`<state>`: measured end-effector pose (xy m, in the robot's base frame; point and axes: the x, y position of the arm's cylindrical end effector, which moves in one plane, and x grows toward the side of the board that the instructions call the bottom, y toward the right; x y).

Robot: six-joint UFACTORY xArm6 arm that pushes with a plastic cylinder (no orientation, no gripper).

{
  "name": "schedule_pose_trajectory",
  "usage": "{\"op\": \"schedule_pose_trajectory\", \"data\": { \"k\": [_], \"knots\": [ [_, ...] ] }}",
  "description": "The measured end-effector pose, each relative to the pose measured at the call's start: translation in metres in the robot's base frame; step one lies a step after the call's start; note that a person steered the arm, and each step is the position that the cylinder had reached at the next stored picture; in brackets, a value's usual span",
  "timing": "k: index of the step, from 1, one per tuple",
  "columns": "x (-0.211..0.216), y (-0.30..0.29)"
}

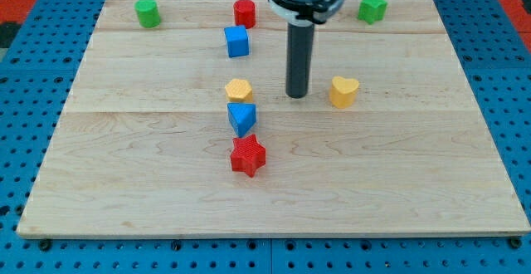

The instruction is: Push the blue triangle and the yellow hexagon a bit up

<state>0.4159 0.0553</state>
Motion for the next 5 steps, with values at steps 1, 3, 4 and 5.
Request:
{"op": "schedule_pose_trajectory", "data": {
  "k": [1,3,4,5],
  "knots": [
    [-0.002,0.090],
    [0.066,0.068],
    [0.075,0.004],
    [0.075,-0.081]
  ]
}}
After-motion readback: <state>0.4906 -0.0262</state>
